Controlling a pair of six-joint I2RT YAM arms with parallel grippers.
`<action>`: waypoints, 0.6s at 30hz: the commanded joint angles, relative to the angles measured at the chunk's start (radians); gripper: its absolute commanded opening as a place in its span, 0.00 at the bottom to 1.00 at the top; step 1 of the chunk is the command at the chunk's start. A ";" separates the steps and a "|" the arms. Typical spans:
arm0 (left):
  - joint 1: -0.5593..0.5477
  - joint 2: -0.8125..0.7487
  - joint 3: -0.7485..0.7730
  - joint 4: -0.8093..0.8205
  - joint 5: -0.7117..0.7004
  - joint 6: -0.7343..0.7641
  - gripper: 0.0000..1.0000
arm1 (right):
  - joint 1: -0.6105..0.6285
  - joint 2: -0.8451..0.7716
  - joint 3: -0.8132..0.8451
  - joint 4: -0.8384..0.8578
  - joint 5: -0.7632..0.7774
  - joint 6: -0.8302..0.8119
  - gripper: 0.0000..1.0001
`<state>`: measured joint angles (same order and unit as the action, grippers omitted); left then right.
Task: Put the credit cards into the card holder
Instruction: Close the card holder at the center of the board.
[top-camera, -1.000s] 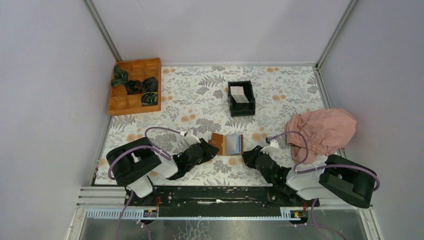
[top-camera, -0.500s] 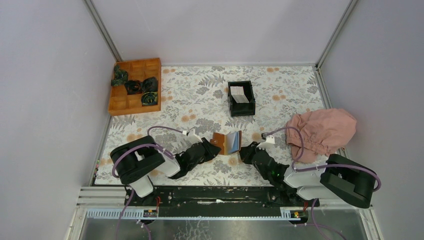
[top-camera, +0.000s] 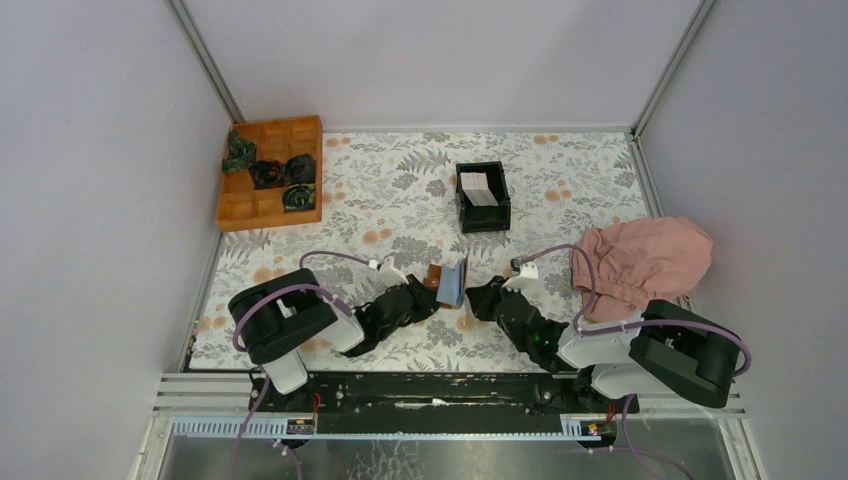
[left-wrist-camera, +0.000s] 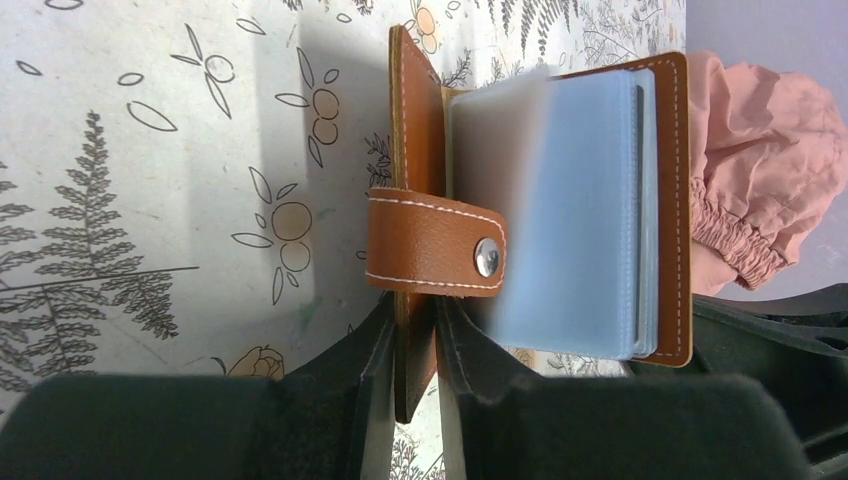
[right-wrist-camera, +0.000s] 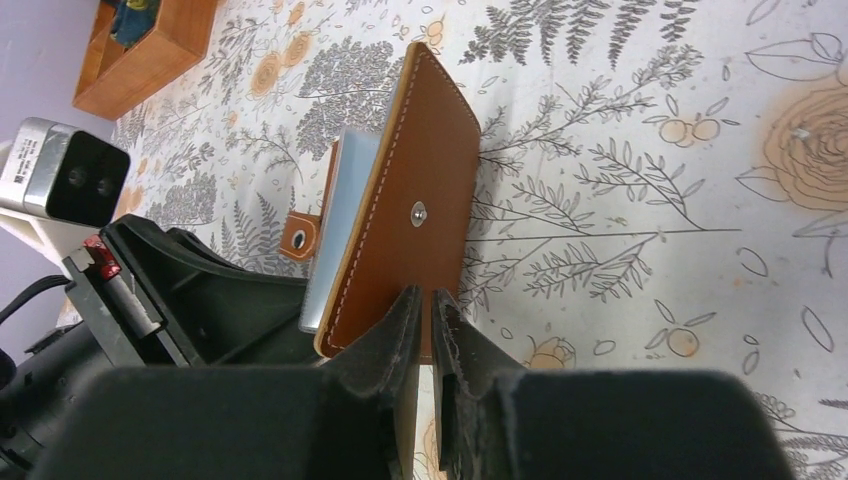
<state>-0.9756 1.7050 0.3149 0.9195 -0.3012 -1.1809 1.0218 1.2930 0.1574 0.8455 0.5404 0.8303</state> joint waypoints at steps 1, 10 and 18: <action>-0.008 0.034 0.008 -0.018 0.023 0.012 0.24 | -0.003 0.021 0.054 0.053 -0.016 -0.035 0.15; -0.008 0.043 0.015 -0.033 0.034 0.018 0.25 | -0.003 0.087 0.110 0.060 -0.040 -0.055 0.15; -0.008 0.000 0.030 -0.164 0.025 0.025 0.32 | -0.003 0.164 0.145 0.085 -0.060 -0.066 0.15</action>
<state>-0.9756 1.7138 0.3386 0.9066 -0.2794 -1.1805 1.0218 1.4258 0.2584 0.8700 0.5011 0.7876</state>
